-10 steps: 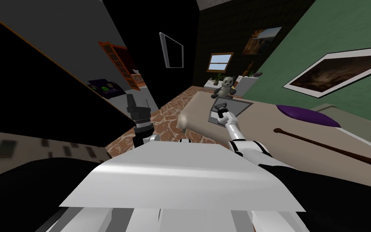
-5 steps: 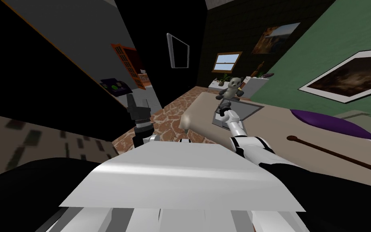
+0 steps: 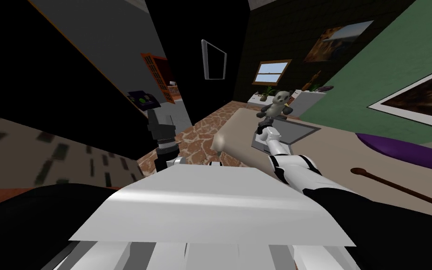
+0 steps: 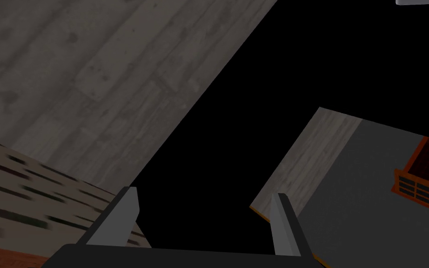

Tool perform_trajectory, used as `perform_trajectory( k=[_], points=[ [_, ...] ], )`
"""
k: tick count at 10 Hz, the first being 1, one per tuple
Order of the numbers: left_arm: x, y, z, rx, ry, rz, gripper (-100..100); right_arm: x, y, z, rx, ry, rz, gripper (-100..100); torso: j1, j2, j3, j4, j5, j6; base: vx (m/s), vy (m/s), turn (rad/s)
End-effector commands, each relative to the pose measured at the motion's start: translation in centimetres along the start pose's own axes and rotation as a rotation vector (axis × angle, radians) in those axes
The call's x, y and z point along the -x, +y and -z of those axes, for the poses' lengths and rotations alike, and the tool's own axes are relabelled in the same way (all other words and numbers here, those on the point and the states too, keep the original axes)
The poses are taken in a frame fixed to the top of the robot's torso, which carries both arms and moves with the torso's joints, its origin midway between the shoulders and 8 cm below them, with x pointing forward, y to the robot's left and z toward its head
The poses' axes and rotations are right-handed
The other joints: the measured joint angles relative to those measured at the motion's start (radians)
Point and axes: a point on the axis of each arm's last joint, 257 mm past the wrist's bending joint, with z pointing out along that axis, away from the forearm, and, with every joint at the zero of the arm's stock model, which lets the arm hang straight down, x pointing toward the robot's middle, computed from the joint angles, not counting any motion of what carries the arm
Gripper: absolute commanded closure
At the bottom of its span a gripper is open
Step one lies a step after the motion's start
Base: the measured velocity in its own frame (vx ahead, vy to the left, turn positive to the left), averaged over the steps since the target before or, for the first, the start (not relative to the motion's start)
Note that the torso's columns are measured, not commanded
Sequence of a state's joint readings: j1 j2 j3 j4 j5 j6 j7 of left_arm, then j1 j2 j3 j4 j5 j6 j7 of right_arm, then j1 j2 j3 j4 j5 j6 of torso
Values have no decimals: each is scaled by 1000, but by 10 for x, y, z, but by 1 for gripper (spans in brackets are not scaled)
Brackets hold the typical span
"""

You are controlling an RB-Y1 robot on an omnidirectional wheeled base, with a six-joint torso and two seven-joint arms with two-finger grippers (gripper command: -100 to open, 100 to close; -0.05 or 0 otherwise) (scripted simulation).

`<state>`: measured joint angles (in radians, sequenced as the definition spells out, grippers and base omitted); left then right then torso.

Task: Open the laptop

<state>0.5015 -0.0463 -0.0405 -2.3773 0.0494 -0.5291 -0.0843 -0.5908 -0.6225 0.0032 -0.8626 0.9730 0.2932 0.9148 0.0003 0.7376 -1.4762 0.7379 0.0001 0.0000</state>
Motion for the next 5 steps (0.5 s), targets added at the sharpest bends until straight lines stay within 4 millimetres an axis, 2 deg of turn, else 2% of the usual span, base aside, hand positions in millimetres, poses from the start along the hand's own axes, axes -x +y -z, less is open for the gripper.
perform_trajectory(
  k=[1, 3, 4, 5],
  points=[
    [0, 0, 0, 0, 0, 0, 0, -15, -21, -6, -42, 49, 71, -100, 0, 0, 0, 0, 0, 0, 25, 23, 89],
    [0, 0, 0, 0, 0, 0, 0, -25, -40, -10, -75, 82, 121, -100, 0, 0, 0, 0, 0, -1, 20, 19, 83],
    [0, 0, 0, 0, 0, 0, 0, -23, -33, -10, -62, 71, 103, -100, 0, 0, 0, 1, 1, -1, 12, 7, 19],
    [0, 0, 0, 0, 0, 0, 0, -52, -45, -7, -53, 88, 86, -100, -1, 1, 0, 0, 0, 0, 68, 60, 140]
  ],
)
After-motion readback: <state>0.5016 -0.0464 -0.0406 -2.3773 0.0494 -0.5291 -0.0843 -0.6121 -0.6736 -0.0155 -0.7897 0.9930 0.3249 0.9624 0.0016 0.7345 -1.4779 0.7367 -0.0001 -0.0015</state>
